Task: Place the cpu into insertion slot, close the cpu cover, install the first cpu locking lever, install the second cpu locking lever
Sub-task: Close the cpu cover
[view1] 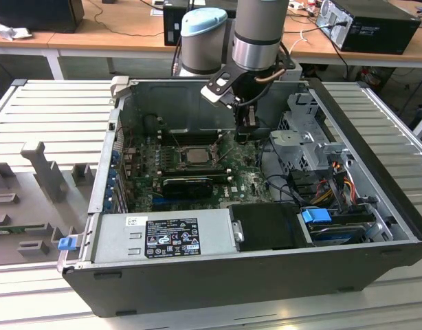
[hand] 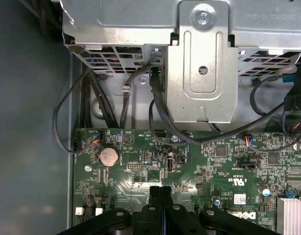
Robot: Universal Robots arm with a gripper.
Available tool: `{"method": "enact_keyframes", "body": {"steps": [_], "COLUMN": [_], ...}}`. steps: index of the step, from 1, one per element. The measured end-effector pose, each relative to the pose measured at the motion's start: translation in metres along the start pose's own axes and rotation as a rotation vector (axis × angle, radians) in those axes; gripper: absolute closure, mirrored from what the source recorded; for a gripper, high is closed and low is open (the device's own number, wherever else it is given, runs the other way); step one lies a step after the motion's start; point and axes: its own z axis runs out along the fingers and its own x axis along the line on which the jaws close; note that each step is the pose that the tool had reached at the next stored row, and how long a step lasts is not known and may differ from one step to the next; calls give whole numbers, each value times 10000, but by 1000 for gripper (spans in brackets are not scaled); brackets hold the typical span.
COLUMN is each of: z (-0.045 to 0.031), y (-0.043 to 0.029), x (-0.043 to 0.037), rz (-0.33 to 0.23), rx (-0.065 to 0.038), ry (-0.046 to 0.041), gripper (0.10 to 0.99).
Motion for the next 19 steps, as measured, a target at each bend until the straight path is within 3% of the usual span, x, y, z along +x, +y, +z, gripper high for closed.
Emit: {"method": "enact_keyframes", "body": {"steps": [19], "z": [-2], "y": [-98], "x": [2], "rz": [-1], "rx": [0], "ry": [1], "gripper": [980]}}
